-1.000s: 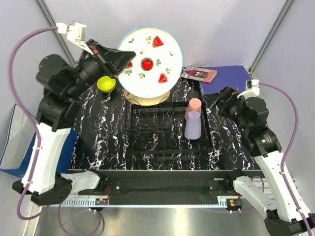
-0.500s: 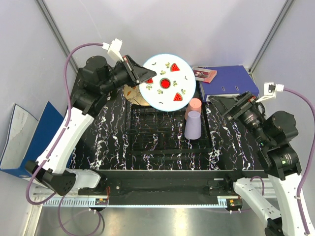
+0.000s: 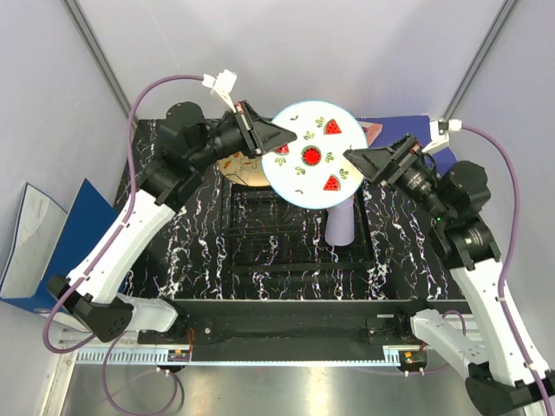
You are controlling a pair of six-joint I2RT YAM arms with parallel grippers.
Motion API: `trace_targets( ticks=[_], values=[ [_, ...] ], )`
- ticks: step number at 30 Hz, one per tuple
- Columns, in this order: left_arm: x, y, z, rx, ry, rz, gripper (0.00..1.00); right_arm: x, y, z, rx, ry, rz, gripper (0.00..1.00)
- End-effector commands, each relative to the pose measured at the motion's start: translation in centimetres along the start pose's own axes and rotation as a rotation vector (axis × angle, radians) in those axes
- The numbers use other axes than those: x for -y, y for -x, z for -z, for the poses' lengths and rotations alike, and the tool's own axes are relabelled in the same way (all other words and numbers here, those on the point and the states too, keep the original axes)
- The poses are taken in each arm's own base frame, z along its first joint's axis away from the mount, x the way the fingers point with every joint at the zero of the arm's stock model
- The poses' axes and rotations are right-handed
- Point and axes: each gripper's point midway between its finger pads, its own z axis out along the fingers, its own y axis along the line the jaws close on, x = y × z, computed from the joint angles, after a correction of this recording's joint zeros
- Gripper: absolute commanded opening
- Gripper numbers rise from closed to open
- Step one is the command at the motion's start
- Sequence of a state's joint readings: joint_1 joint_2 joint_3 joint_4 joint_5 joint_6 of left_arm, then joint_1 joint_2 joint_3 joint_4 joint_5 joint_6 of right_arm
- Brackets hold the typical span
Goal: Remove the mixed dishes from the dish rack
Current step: Place the plate at the center of the board.
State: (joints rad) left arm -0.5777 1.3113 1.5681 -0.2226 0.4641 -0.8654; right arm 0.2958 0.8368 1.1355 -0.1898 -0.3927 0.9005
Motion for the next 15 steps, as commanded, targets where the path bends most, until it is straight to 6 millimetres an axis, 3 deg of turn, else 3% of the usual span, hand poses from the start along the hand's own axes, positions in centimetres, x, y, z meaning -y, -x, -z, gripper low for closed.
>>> trace_targets(
  ticks=[1, 4, 5, 6, 7, 10, 15],
  values=[
    [5.1, 1.7, -0.2, 0.066, -0.176, -0.052, 0.00, -3.3, 0.9, -1.0, -0.007, 0.139, 0.000, 0.91],
    [5.2, 1.3, -0.4, 0.056, -0.182, -0.056, 0.00, -3.2, 0.9, -1.1, -0.011, 0.140, 0.001, 0.67],
    [5.2, 1.3, -0.4, 0.058, -0.182, -0.059, 0.00, -3.1, 0.9, -1.1, -0.007, 0.136, 0.003, 0.49],
    [5.2, 1.4, -0.4, 0.061, -0.180, -0.062, 0.00, -2.7, 0.7, -1.0, -0.009, 0.121, 0.001, 0.42],
    [5.2, 1.5, -0.4, 0.065, -0.179, -0.070, 0.00, -2.8, 0.7, -0.8, -0.004, 0.120, 0.009, 0.27],
    [5.6, 1.8, -0.3, 0.075, -0.186, -0.090, 0.00, -2.7, 0.5, -0.4, -0.012, 0.110, 0.012, 0.00],
    [6.6, 3.2, -0.4, 0.093, -0.193, -0.139, 0.00, -3.1, 0.0, 0.3, -0.043, 0.114, 0.037, 0.00]
  ],
)
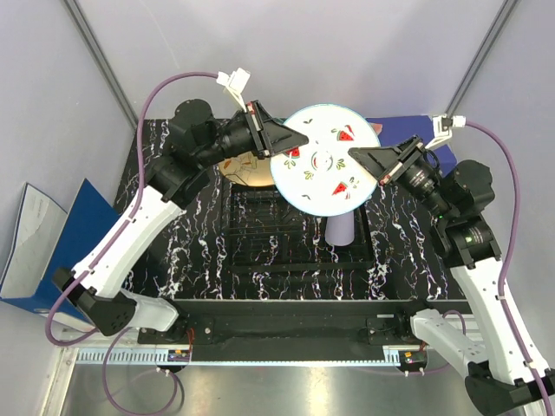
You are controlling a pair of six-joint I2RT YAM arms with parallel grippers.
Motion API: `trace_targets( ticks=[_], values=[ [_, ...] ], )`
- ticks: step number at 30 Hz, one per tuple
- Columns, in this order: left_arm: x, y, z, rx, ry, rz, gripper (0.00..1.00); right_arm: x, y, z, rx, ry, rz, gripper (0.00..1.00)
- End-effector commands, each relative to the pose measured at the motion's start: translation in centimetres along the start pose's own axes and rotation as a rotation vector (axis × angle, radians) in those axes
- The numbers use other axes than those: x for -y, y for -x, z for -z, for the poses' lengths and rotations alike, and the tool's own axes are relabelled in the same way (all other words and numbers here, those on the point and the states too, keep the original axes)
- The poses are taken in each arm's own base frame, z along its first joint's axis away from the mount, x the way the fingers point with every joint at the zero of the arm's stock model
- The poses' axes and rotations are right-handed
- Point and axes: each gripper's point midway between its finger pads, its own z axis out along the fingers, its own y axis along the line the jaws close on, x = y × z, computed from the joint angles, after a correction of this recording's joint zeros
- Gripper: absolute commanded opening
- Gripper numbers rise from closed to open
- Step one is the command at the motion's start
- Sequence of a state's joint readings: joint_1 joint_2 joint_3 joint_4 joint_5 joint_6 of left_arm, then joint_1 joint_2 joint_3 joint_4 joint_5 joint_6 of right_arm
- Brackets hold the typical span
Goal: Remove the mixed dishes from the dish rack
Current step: Place the plate at the center of the board.
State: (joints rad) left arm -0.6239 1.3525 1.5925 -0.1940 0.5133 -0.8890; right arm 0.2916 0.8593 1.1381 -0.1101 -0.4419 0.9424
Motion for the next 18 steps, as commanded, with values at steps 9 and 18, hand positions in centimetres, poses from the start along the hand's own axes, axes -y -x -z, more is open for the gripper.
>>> trace_targets(
  ticks=[9, 18],
  values=[
    [6.2, 10.3, 3.1, 0.267, -0.112, -0.243, 0.99, -2.7, 0.0, 2.6, -0.012, 0.016, 0.096, 0.00],
    [5.0, 14.9, 11.6, 0.580, 0.036, -0.289, 0.99, 0.5, 4.9, 4.6, 0.233, -0.265, 0.171, 0.00]
  ],
)
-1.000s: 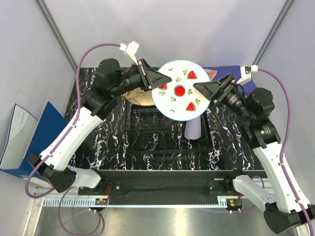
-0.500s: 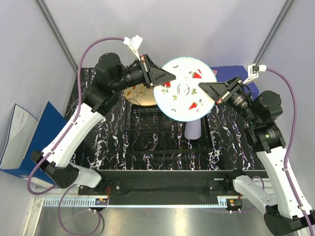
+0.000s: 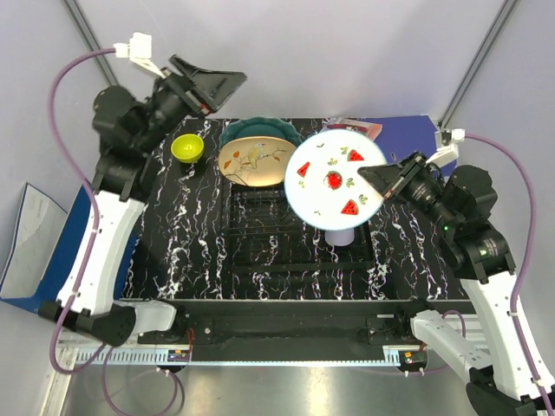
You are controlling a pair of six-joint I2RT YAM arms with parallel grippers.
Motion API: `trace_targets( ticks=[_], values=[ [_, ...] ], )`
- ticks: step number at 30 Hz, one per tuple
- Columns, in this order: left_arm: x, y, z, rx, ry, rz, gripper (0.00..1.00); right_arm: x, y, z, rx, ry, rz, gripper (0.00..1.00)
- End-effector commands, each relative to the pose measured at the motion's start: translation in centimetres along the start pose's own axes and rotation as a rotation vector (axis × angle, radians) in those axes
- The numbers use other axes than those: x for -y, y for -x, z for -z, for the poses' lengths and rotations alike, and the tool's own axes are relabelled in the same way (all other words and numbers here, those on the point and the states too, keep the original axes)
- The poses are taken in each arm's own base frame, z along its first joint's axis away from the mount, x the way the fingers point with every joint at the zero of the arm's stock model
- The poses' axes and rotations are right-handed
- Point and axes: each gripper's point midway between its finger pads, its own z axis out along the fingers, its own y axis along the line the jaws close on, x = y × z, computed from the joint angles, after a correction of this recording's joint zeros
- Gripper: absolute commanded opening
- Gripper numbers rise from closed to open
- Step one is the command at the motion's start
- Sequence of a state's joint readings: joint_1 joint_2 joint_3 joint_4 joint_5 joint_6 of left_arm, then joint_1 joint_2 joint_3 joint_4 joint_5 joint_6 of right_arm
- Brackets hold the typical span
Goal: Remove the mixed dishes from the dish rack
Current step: Place the plate at the center of the board.
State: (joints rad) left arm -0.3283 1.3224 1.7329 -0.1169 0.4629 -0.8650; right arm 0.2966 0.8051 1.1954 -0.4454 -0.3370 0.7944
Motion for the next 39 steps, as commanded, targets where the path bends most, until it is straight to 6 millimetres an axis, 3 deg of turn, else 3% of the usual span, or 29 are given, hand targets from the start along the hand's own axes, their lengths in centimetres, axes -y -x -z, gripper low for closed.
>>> trace_targets(
  ticks=[1, 2, 4, 5, 7, 9, 11, 14, 15, 17, 18, 20, 22, 25, 27, 28, 30, 31, 34, 39],
  values=[
    [2.1, 3.7, 4.6, 0.220, 0.016, -0.090, 0.99, -1.5, 7.0, 2.6, 0.309, -0.087, 0.083, 0.00],
    [3.6, 4.1, 6.5, 0.256, 0.001, -0.129, 0.99, -1.0, 7.4, 2.7, 0.328, -0.124, 0.088, 0.00],
    [3.1, 3.8, 7.6, 0.286, 0.022, -0.155, 0.99, 0.5, 8.9, 2.8, 0.393, -0.211, 0.100, 0.00],
    [3.8, 4.1, 8.7, 0.305, 0.024, -0.184, 0.99, 0.8, 9.6, 3.1, 0.421, -0.238, 0.104, 0.00],
    [3.0, 3.7, 9.3, 0.302, 0.071, -0.166, 0.99, 2.0, 10.9, 3.2, 0.477, -0.314, 0.117, 0.00],
    [3.6, 3.1, 9.8, 0.291, 0.048, -0.157, 0.99, 2.8, 12.2, 3.2, 0.518, -0.367, 0.125, 0.00],
    [3.0, 2.0, 9.7, 0.265, 0.049, -0.136, 0.99, 3.0, 13.2, 3.4, 0.544, -0.395, 0.134, 0.00],
    [2.5, 0.6, 9.7, 0.225, 0.050, -0.121, 0.99, 4.8, 15.4, 2.8, 0.564, -0.455, 0.120, 0.00],
    [2.5, 0.2, 9.8, 0.213, 0.049, -0.117, 0.99, 6.7, 16.2, 2.2, 0.549, -0.487, 0.100, 0.00],
    [1.7, -0.9, 10.1, 0.189, 0.061, -0.100, 0.99, 7.8, 17.2, 1.8, 0.560, -0.517, 0.090, 0.00],
    [1.4, -1.3, 10.2, 0.179, 0.063, -0.094, 0.99, 9.7, 18.2, 1.7, 0.575, -0.574, 0.076, 0.00],
    [0.8, -2.4, 10.6, 0.161, 0.067, -0.082, 0.99, 11.8, 19.1, 0.5, 0.565, -0.600, 0.023, 0.00],
    [0.4, -3.3, 10.8, 0.139, 0.073, -0.078, 0.99, 14.4, 20.1, 0.7, 0.578, -0.642, -0.024, 0.00],
    [-0.2, -4.3, 11.5, 0.116, 0.101, -0.083, 0.99, 19.1, 19.7, 0.4, 0.574, -0.651, -0.164, 0.00],
    [-0.4, -4.5, 11.9, 0.120, 0.116, -0.099, 0.99, 20.4, 18.9, 0.7, 0.579, -0.651, -0.216, 0.00],
    [-0.5, -4.9, 12.0, 0.111, 0.121, -0.100, 0.99, 22.2, 17.7, 0.9, 0.571, -0.680, -0.239, 0.00],
    [-0.7, -5.6, 12.1, 0.097, 0.125, -0.102, 0.99, 23.5, 16.9, 2.2, 0.596, -0.720, -0.249, 0.00],
    [-0.8, -5.8, 12.0, 0.092, 0.123, -0.100, 0.99, 25.3, 15.4, 2.4, 0.578, -0.755, -0.274, 0.00],
    [-1.1, -7.0, 11.7, 0.059, 0.110, -0.077, 0.99, 27.9, 13.0, 3.3, 0.562, -0.800, -0.309, 0.00],
    [-2.0, -8.7, 11.6, 0.014, 0.112, -0.053, 0.99, 30.3, 10.9, 4.1, 0.559, -0.825, -0.335, 0.00]
  ],
)
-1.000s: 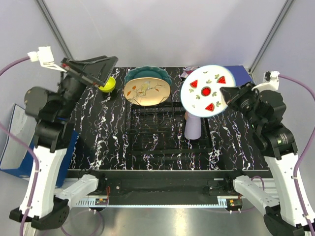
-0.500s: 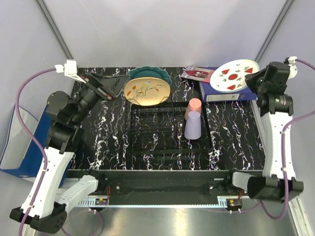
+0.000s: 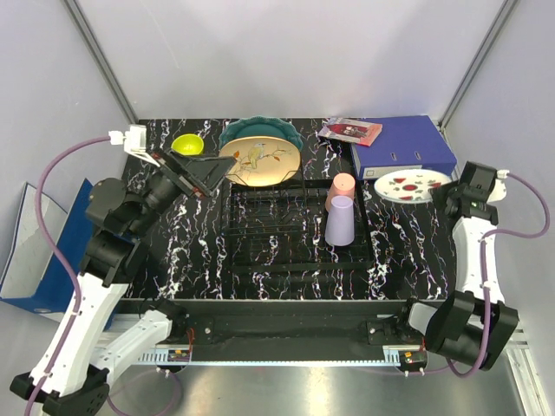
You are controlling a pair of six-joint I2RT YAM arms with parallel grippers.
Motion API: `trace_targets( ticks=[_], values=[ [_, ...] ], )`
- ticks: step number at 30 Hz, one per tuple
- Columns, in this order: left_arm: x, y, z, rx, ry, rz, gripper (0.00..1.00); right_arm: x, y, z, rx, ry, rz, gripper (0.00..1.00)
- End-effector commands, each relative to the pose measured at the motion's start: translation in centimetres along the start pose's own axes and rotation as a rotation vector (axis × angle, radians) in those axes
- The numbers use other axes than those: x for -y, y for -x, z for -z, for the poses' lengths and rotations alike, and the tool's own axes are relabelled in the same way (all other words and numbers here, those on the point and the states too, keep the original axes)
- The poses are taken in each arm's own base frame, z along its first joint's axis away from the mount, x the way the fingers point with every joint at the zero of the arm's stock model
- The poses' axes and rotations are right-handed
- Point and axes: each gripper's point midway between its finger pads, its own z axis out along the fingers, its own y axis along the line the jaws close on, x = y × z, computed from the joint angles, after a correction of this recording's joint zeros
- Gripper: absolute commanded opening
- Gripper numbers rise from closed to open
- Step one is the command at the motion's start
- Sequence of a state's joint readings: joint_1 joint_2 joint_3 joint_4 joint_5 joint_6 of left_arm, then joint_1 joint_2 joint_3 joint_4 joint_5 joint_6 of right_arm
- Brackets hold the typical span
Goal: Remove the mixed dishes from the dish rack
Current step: Place the plate at the center of the board.
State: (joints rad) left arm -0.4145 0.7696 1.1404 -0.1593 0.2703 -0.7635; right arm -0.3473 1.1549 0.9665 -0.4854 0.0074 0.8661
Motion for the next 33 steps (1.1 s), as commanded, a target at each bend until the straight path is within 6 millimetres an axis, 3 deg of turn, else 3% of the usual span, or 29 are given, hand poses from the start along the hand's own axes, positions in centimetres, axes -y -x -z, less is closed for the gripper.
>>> trace_targets(
  ticks=[1, 14, 33],
  values=[
    [-0.3, -1.0, -0.2, -0.018, -0.014, -0.004, 0.99, -4.4, 3.1, 1.6, 0.121, 0.220, -0.060, 0.00],
    [-3.5, -5.0, -0.3, -0.111, 0.040, 0.036, 0.99, 1.5, 0.3, -4.9, 0.034, 0.074, -0.062, 0.00],
    [-5.7, -7.7, -0.5, -0.180, 0.084, 0.076, 0.99, 5.2, -1.6, -10.6, -0.048, -0.091, -0.059, 0.00]
  ],
)
